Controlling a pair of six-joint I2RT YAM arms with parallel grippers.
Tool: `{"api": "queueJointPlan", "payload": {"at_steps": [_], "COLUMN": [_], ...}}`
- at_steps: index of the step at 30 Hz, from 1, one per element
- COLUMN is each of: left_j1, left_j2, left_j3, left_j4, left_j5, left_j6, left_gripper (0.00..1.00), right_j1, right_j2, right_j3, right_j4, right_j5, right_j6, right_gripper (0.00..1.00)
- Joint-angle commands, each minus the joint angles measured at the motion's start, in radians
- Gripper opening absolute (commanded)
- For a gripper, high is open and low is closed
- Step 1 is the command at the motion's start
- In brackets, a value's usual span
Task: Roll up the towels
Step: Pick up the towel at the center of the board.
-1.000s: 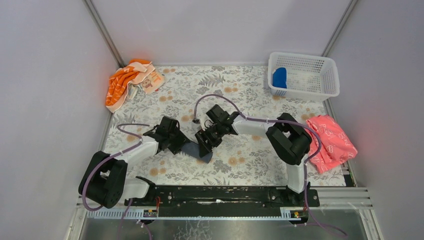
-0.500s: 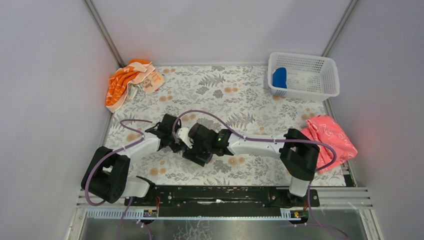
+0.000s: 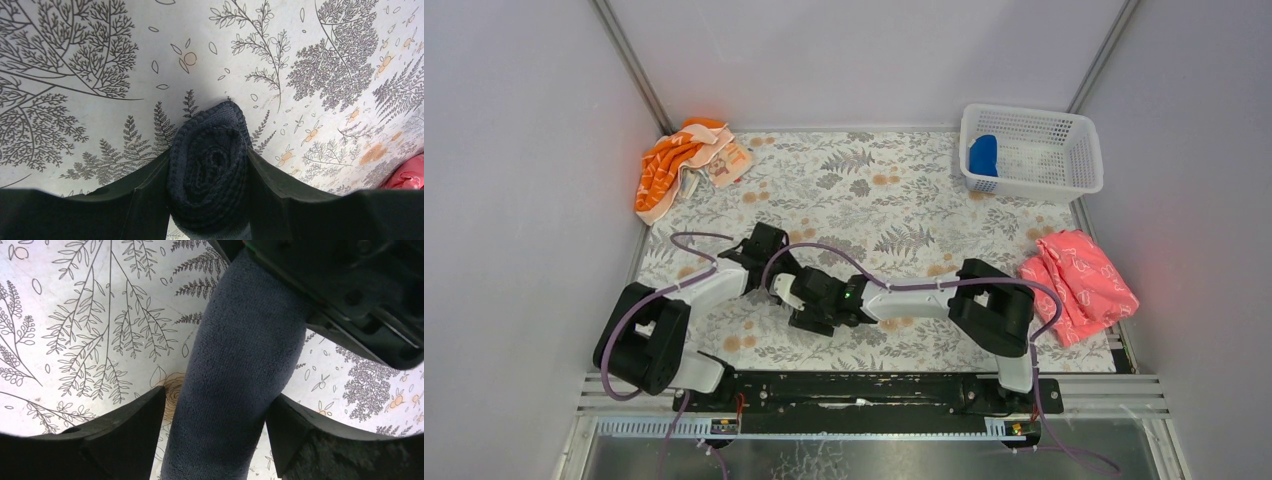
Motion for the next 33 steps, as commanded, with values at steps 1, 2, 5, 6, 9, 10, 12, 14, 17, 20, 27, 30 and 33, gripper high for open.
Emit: {"api": "queueJointPlan", "payload": {"at_steps": [1,2,5,6,9,10,12,14,17,20,27,30,33], "left_j1": [-0.004,-0.005,-0.005,-0.004,-0.004,-0.005,-0.004,-0.004,-0.004,-0.002,0.056,0.114,0.164], "left_j2": [0.084,0.089,0.105,0.111,0.126,0.13,0.14,0.15,0.165,0.17,0.144,0.122,0.094], "left_j3": [-0.033,-0.027,-0.018,-0.012,0.003,0.007,0.017,0.029,0.056,0.092,0.303,0.431,0.56], "left_j4": [-0.084,-0.085,-0.086,-0.087,-0.088,-0.088,-0.086,-0.085,-0.083,-0.086,-0.19,-0.277,-0.389], "left_j5": [-0.013,-0.01,-0.006,-0.003,0.002,0.004,0.008,0.012,0.012,0.005,-0.04,-0.056,-0.112], "left_j6": [0.057,0.059,0.069,0.073,0.081,0.081,0.087,0.093,0.105,0.116,0.171,0.218,0.275], "left_gripper": [0.49,0.49,0.5,0.5,0.51,0.51,0.52,0.53,0.56,0.6,0.77,0.82,0.87], "right_j1": [-0.013,-0.025,-0.062,-0.073,-0.117,-0.131,-0.16,-0.184,-0.207,-0.23,-0.309,-0.351,-0.399], "right_j2": [0.067,0.076,0.088,0.09,0.098,0.102,0.101,0.098,0.083,0.065,-0.05,-0.109,-0.169], "right_j3": [0.016,0.021,0.022,0.021,0.02,0.019,0.015,0.007,-0.012,-0.03,-0.075,-0.077,-0.071], "right_j4": [-0.031,-0.044,-0.069,-0.075,-0.101,-0.107,-0.11,-0.106,-0.09,-0.084,-0.087,-0.125,-0.183], "right_j5": [-0.022,-0.049,-0.126,-0.145,-0.22,-0.252,-0.32,-0.394,-0.477,-0.525,-0.571,-0.56,-0.559], "right_j6": [-0.029,-0.02,0.008,0.018,0.055,0.069,0.099,0.127,0.154,0.177,0.235,0.245,0.255], "right_gripper": [0.75,0.73,0.64,0.6,0.54,0.53,0.49,0.44,0.34,0.2,0.13,0.09,0.09]}}
